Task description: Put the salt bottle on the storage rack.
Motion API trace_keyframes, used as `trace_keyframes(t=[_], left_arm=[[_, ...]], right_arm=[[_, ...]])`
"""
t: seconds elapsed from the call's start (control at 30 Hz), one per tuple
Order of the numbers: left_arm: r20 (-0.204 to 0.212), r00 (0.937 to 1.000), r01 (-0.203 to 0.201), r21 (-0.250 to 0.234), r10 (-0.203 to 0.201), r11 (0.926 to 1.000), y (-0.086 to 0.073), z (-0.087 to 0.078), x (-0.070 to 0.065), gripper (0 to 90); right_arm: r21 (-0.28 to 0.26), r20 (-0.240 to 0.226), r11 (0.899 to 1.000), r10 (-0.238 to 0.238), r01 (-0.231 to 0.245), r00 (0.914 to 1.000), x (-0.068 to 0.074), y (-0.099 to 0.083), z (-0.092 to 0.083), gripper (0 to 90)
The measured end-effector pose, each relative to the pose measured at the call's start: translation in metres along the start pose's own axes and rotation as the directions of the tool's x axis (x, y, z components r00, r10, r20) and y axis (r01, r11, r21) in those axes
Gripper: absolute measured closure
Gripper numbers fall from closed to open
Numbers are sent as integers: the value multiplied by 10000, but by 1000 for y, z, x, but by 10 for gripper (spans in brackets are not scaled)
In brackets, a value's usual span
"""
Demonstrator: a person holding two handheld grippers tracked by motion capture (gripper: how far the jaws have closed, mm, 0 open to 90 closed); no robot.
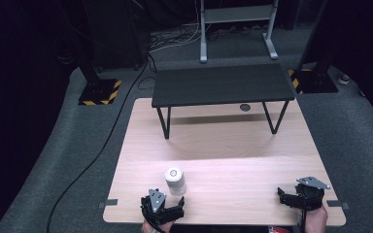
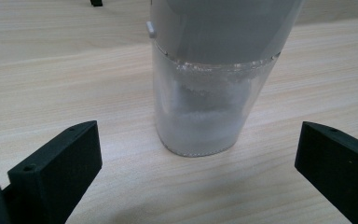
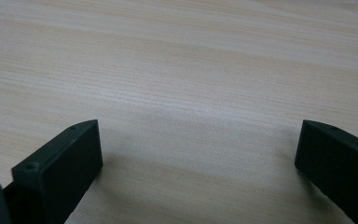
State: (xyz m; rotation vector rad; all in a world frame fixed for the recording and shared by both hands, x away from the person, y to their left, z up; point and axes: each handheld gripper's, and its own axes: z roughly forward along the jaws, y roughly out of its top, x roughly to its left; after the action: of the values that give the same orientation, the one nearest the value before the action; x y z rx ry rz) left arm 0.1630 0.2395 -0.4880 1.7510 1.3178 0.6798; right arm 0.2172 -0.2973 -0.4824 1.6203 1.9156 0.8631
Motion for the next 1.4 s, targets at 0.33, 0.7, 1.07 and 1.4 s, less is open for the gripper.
trace_keyframes(t=[0.33,0.7,1.07,1.4], left_arm=[[-53,9997,-255,43,255,9997,2,8,-7,0],[-157,9994,-304,59,305,9995,1,14,-12,0],[-422,9989,-207,-49,204,9998,9,29,-16,0],[-663,9978,-7,-230,-8,9997,18,44,-23,0]], right_arm=[[-49,-111,10000,21,-22,9999,-3,-1,0,0],[22,-42,9999,-133,133,9999,0,0,0,0],[25,-25,9999,-116,116,9999,0,0,0,0],[21,-19,9999,-114,114,9999,0,0,0,0]])
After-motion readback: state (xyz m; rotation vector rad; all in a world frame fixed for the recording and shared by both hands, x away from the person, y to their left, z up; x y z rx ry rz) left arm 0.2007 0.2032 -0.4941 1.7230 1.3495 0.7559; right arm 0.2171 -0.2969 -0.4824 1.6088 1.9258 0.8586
